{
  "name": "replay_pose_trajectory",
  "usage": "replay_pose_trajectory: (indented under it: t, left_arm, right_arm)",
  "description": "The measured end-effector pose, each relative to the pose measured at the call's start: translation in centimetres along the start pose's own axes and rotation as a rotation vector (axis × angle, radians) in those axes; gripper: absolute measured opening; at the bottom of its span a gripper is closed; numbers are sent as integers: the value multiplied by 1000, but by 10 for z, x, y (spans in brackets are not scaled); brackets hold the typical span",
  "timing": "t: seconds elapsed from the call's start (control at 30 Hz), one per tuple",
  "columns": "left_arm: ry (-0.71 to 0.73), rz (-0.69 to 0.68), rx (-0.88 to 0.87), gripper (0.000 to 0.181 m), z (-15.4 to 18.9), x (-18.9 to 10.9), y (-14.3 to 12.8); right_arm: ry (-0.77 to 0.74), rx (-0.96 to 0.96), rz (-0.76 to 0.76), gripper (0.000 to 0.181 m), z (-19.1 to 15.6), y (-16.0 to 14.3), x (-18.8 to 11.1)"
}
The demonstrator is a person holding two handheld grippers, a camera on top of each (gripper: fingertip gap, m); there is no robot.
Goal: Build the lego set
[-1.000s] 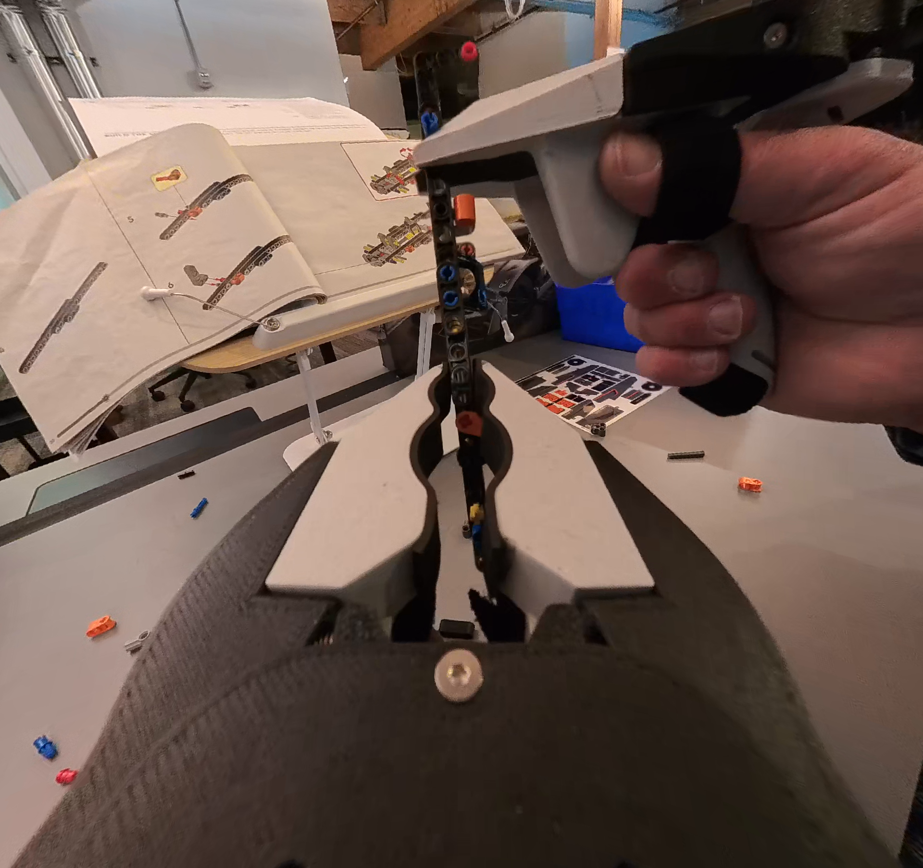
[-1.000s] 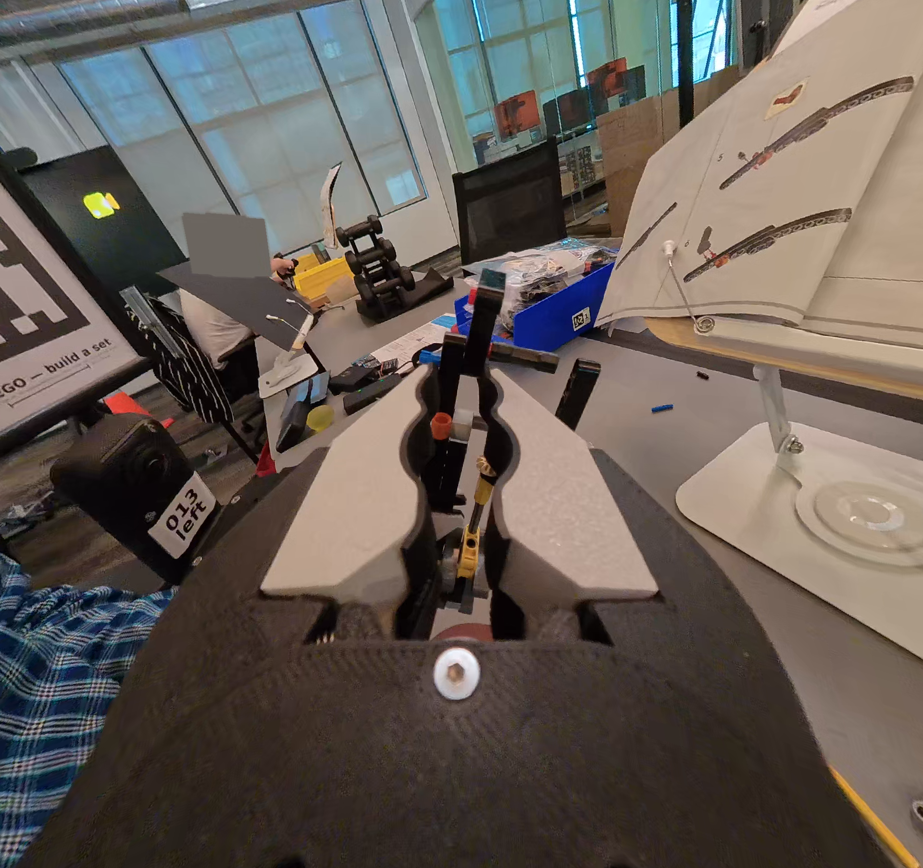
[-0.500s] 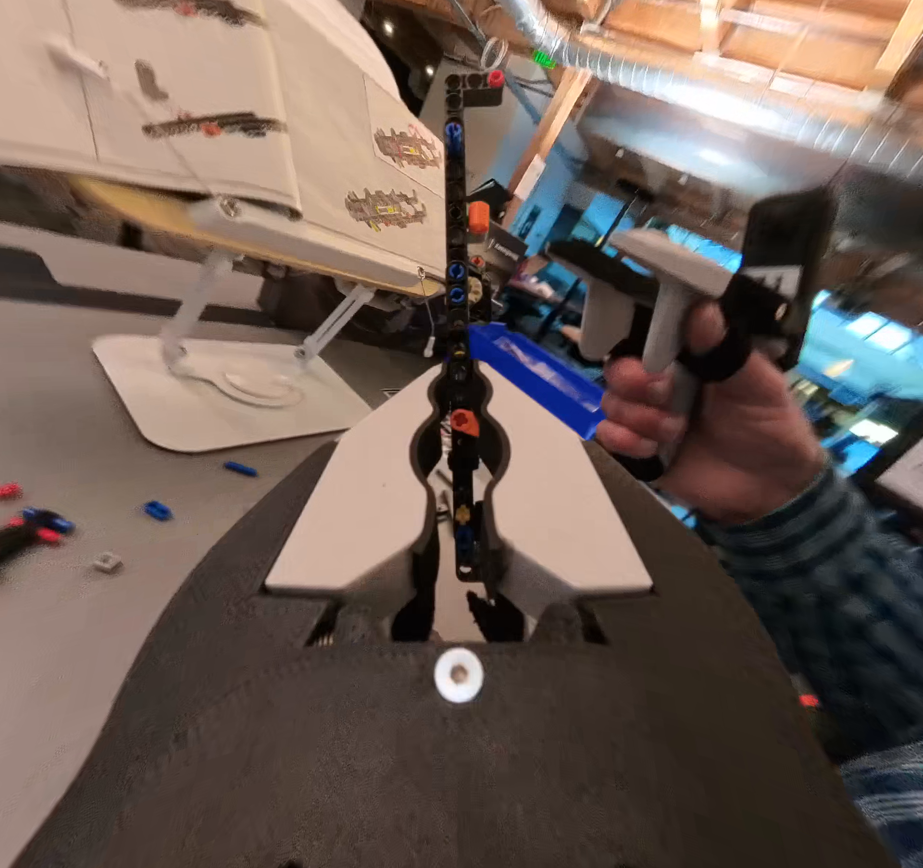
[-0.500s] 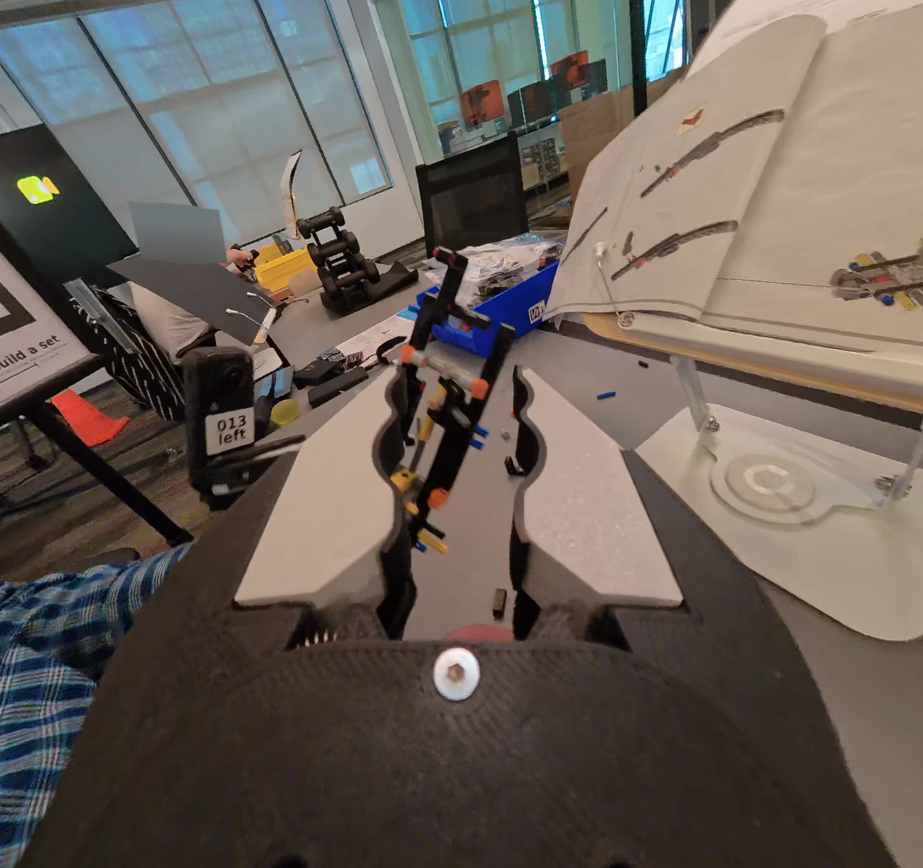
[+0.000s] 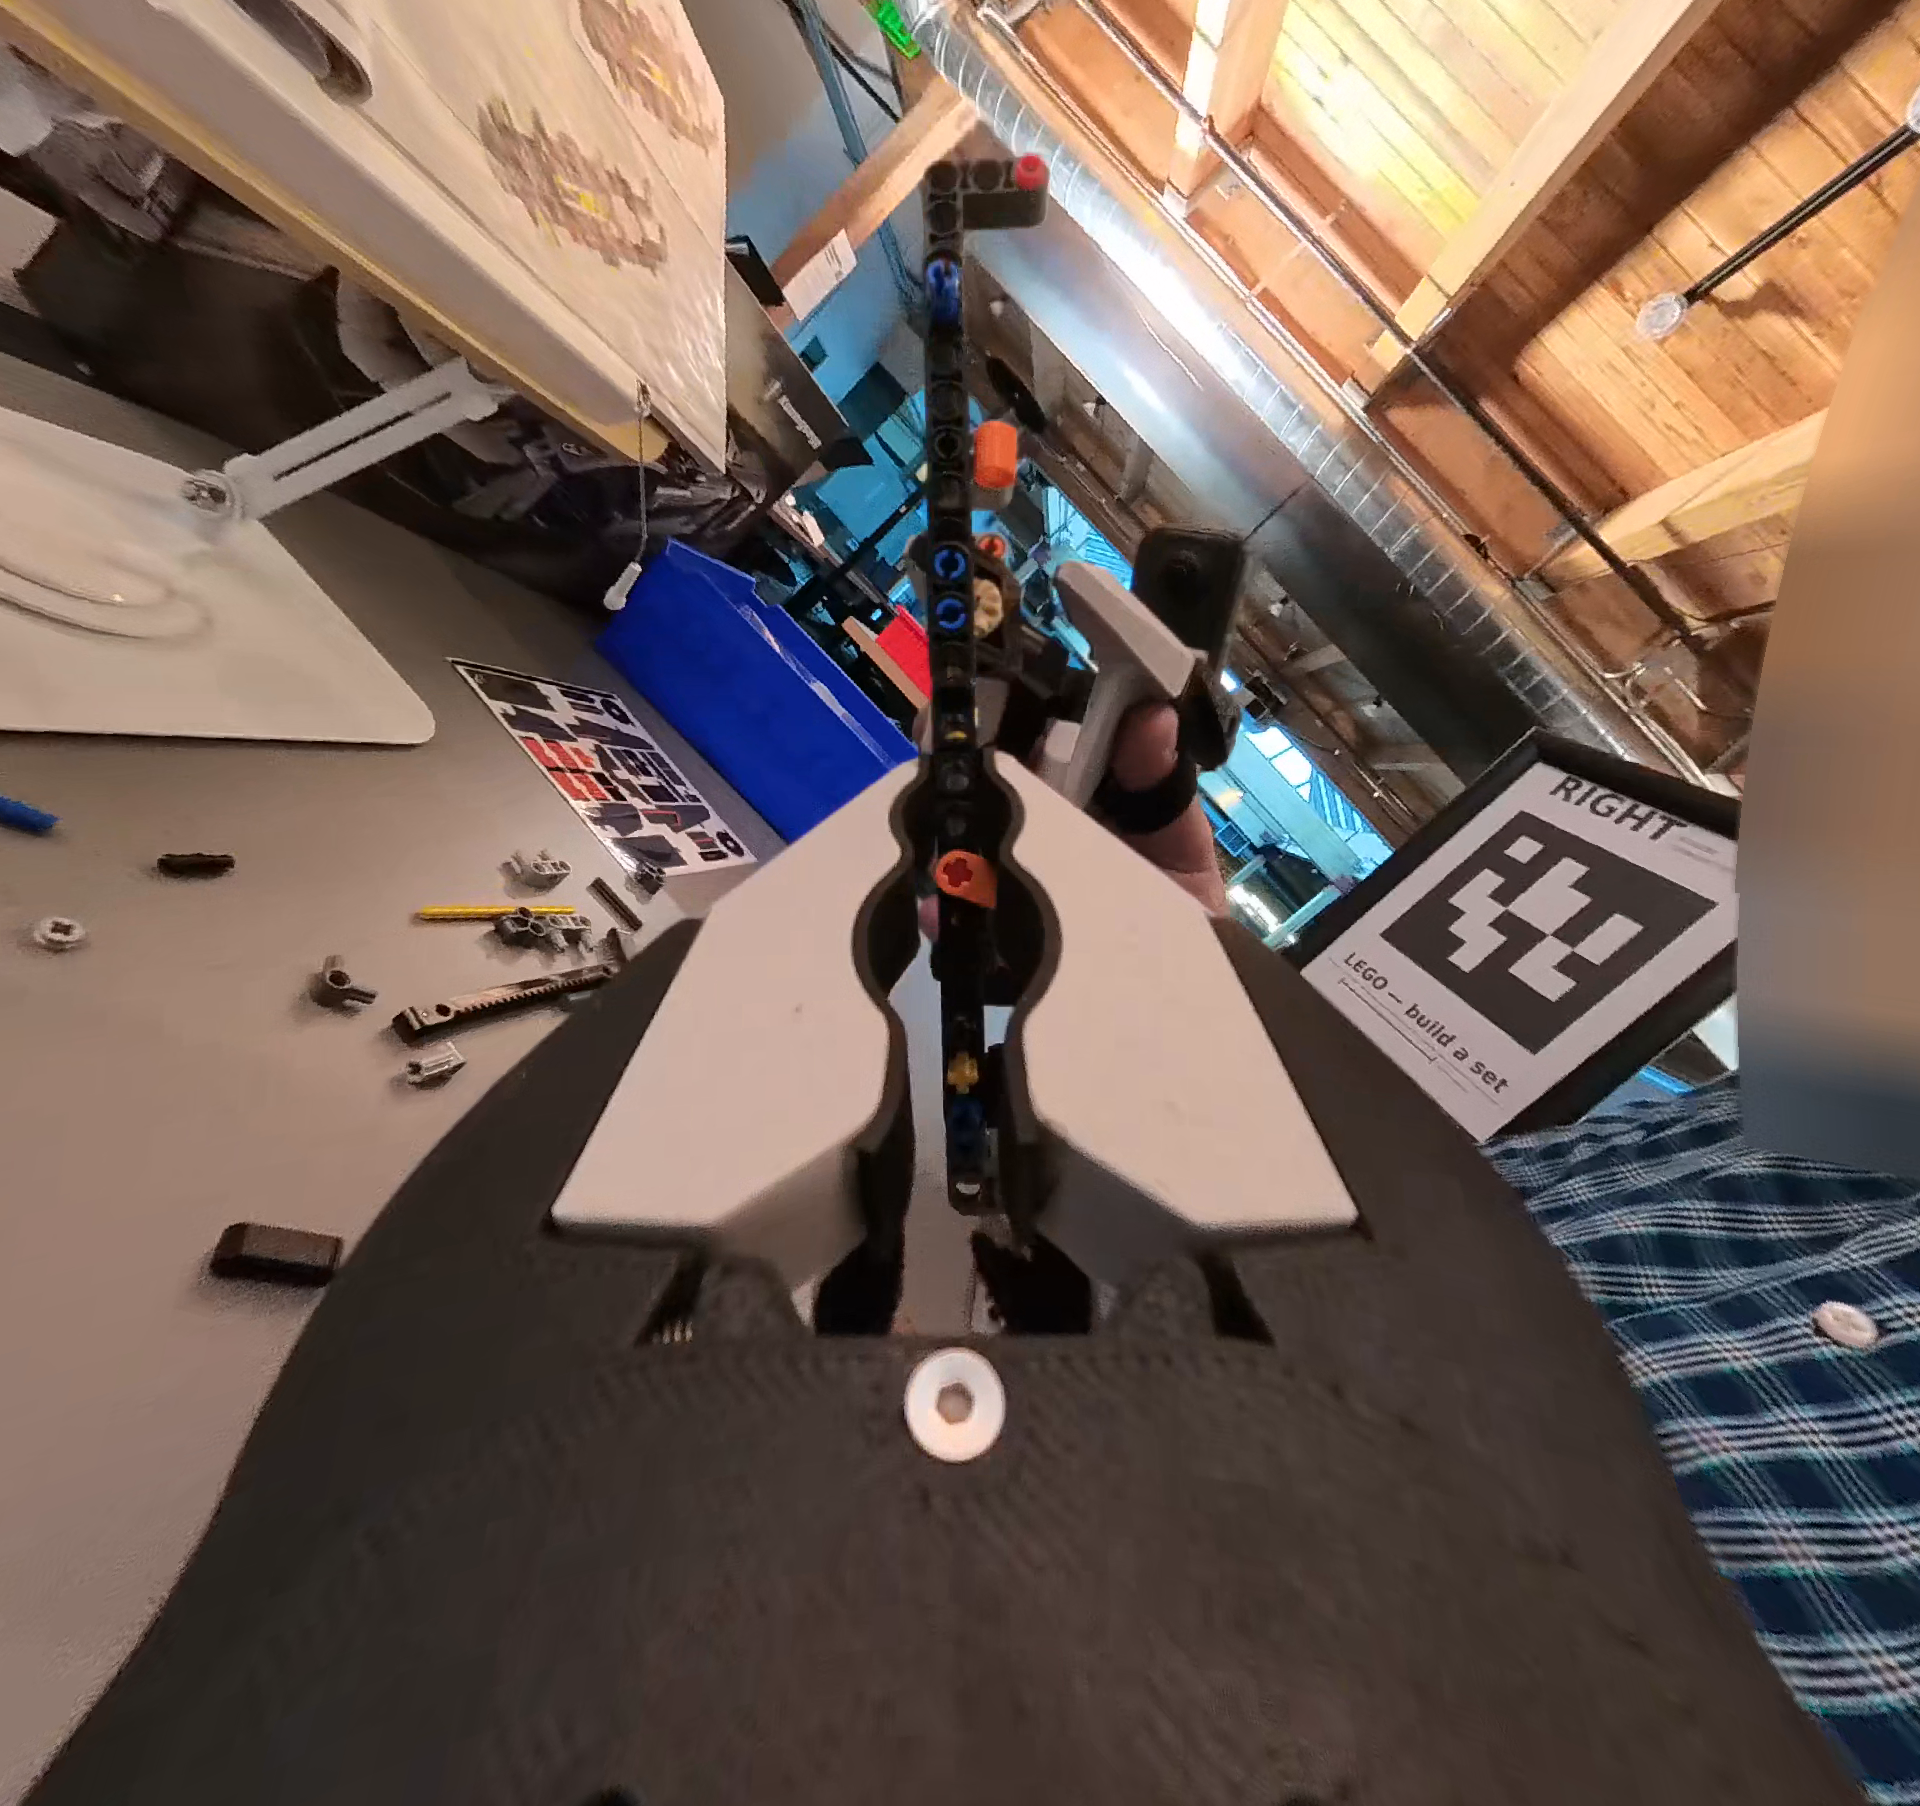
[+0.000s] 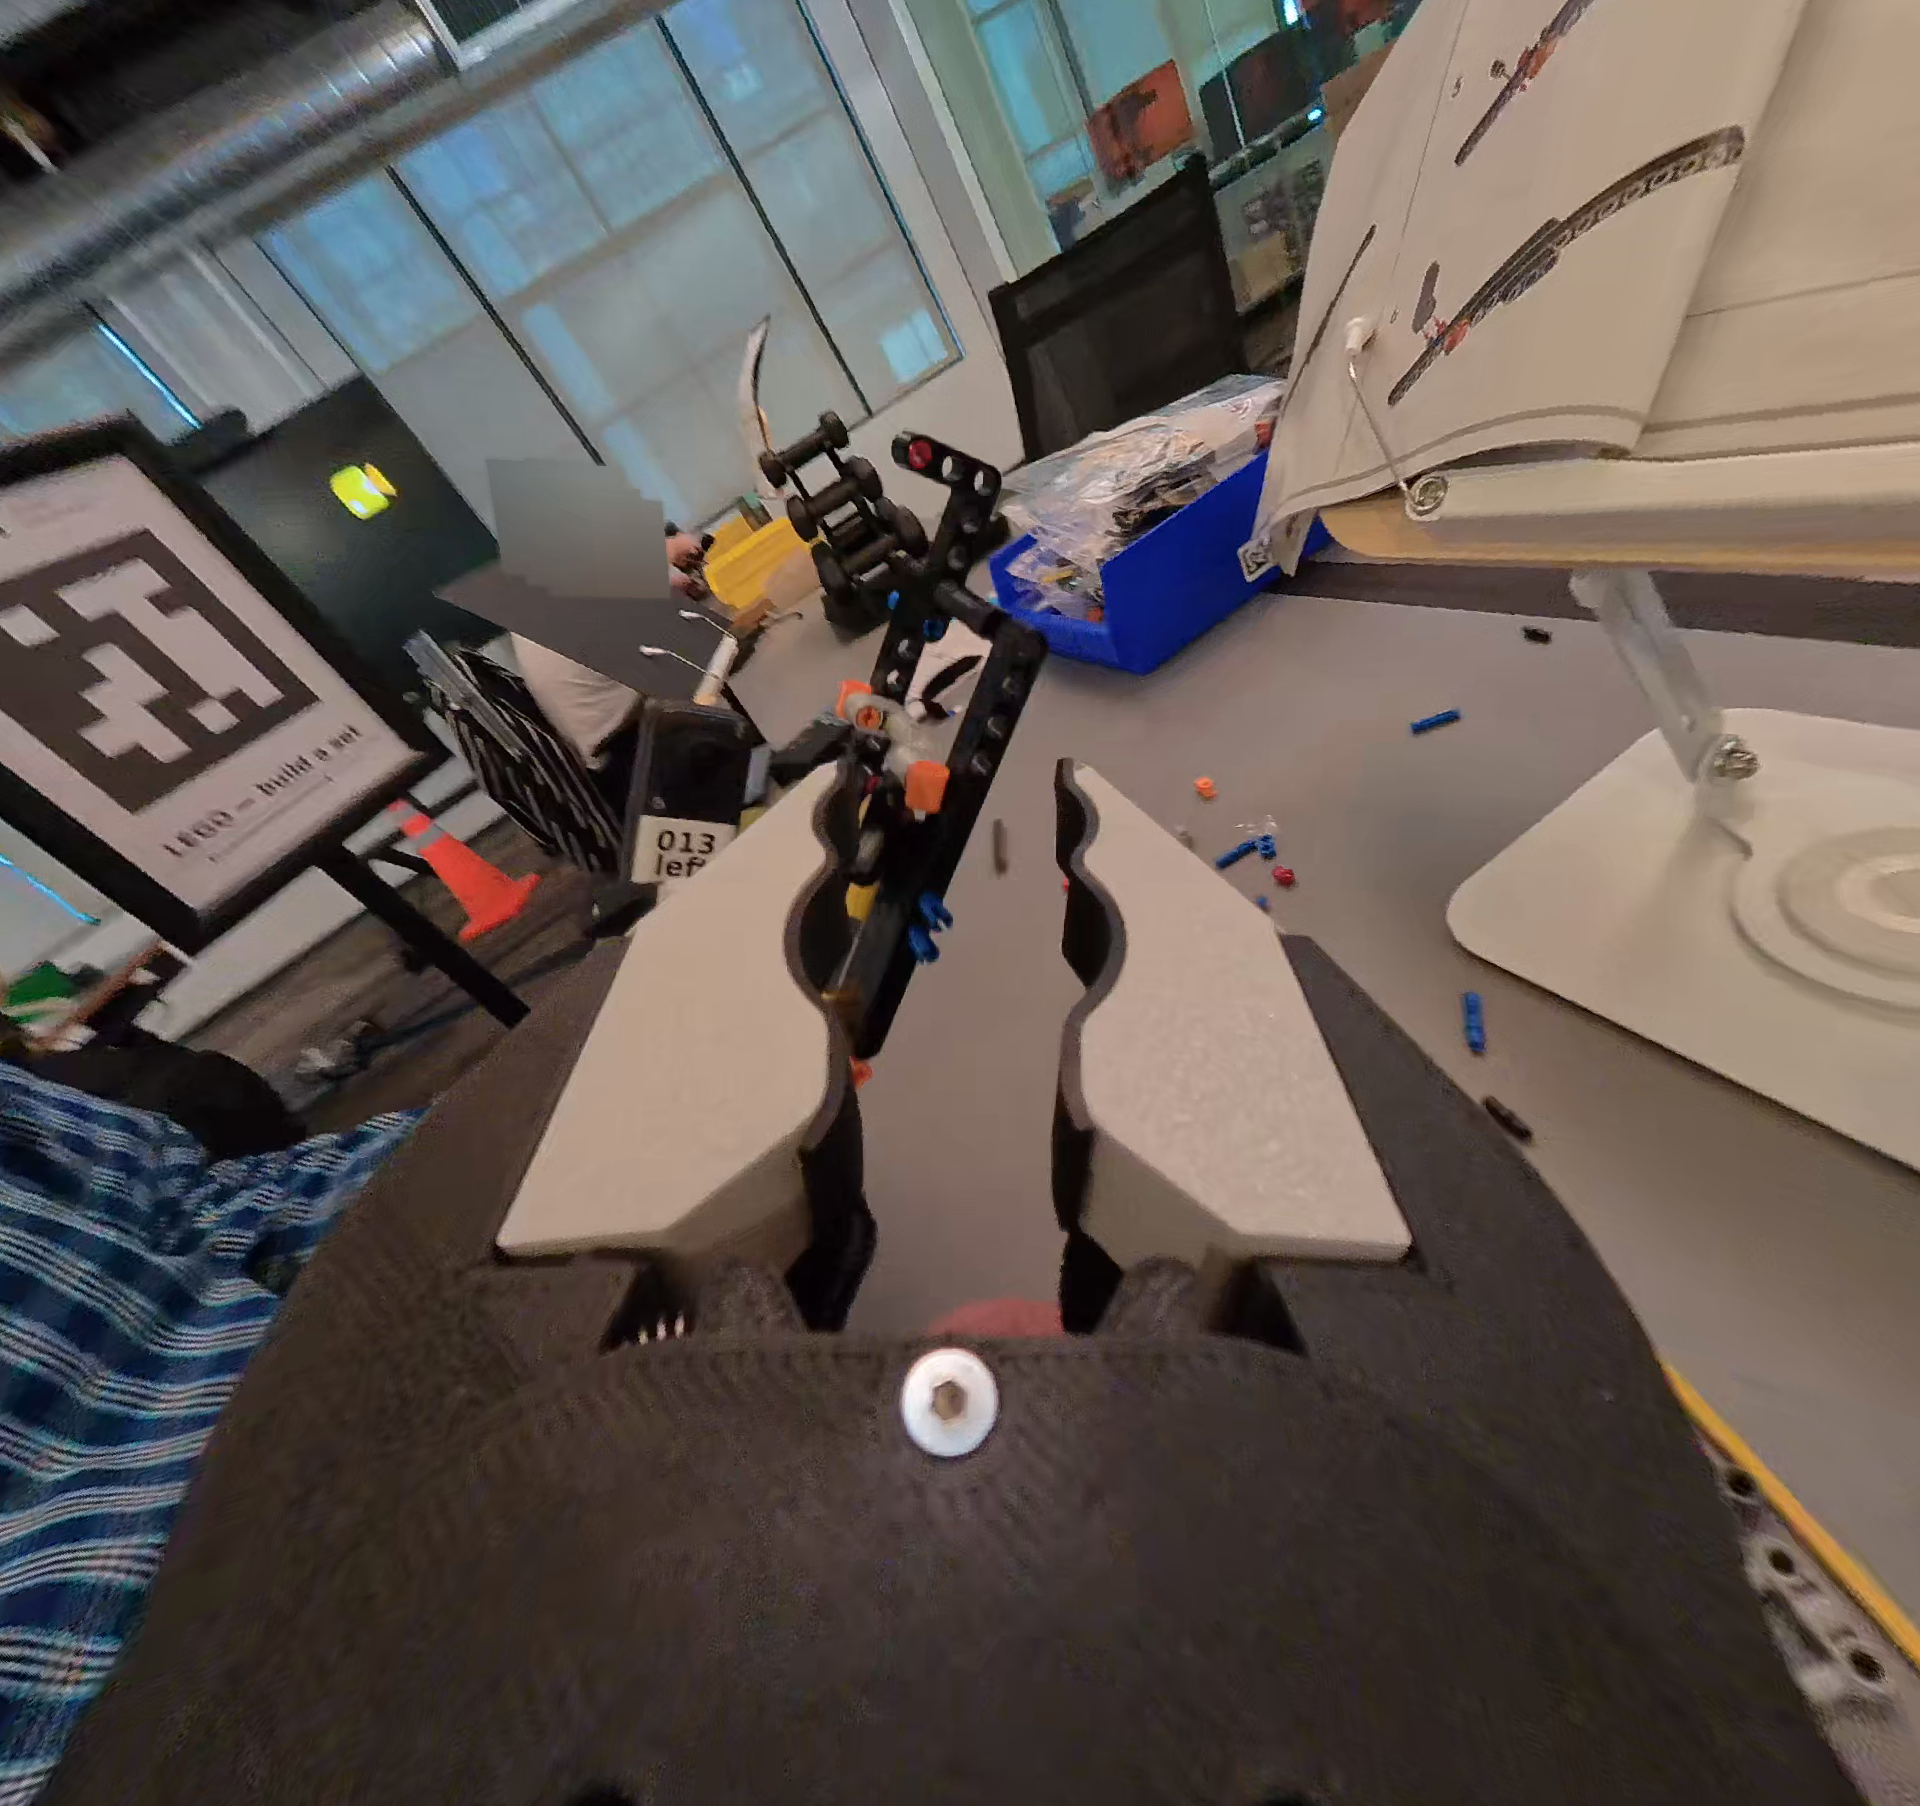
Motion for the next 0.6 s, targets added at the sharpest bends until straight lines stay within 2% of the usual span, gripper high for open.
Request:
replay_pose_trajectory:
  t: [0.3,0.4,0.5,0.6]
  left_arm:
    - [-51,-91,-33,5,0,5,-18]
    - [-48,-113,-40,5,-3,4,-22]
    - [-25,-126,-15,5,-5,-4,-16]
    - [36,-197,25,6,-9,-17,-6]
  right_arm:
    - [94,149,59,7,9,-4,-4]
    - [96,166,49,6,12,-9,-5]
    - [33,137,21,22,21,-10,-11]
    - [-23,56,-57,24,27,-13,-22]
Point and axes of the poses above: each gripper's, where its closed fingertips meet, x out along the fingers, y out of its top, z = x × y across the jaws, the point moved 3 cm from there along -x, back along the fingers, and after that the axes turned 1 degree about -y, right-handed, at the moved point
